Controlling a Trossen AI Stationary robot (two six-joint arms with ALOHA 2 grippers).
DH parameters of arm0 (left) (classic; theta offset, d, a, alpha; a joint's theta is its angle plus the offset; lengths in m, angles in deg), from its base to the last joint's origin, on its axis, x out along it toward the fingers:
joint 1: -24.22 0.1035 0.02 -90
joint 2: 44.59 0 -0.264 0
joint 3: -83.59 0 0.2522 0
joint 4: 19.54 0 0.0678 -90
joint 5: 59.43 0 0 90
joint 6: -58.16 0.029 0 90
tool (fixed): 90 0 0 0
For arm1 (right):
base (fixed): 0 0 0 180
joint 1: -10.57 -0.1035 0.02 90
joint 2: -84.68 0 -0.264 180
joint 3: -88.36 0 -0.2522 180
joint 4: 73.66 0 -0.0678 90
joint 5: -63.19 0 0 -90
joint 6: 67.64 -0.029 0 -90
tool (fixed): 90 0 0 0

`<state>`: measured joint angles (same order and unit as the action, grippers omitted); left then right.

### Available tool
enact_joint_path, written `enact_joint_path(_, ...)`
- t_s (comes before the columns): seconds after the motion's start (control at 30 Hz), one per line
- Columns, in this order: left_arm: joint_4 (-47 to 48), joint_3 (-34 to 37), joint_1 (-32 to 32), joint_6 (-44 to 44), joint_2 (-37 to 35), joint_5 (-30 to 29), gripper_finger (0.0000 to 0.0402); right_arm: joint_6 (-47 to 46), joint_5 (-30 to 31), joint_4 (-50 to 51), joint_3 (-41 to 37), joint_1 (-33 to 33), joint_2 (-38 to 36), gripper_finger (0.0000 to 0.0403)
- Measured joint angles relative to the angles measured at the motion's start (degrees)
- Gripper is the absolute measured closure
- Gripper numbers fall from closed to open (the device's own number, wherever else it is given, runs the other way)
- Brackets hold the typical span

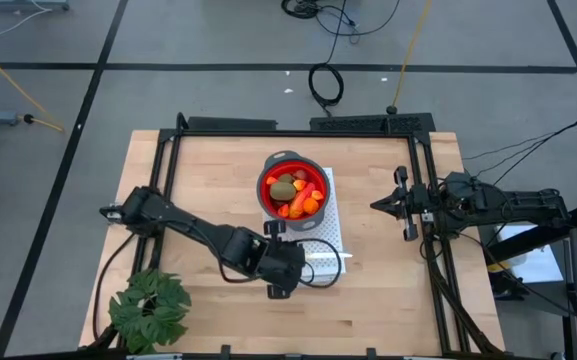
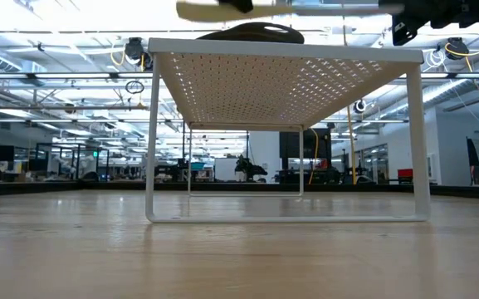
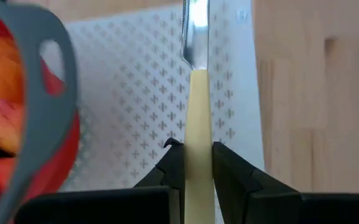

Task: Pick & Place Fruit
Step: Put the yellow knife on the shelf

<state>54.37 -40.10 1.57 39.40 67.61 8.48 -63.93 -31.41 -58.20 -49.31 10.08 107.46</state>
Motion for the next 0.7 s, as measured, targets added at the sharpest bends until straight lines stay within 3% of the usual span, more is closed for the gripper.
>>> enact_joint_path(0.7,3.72,0.24,-0.20,-2.96,3.96,-0.40,0.0353,0.00,0.00,-0.03,0.00,0.01,0.00,0.0403)
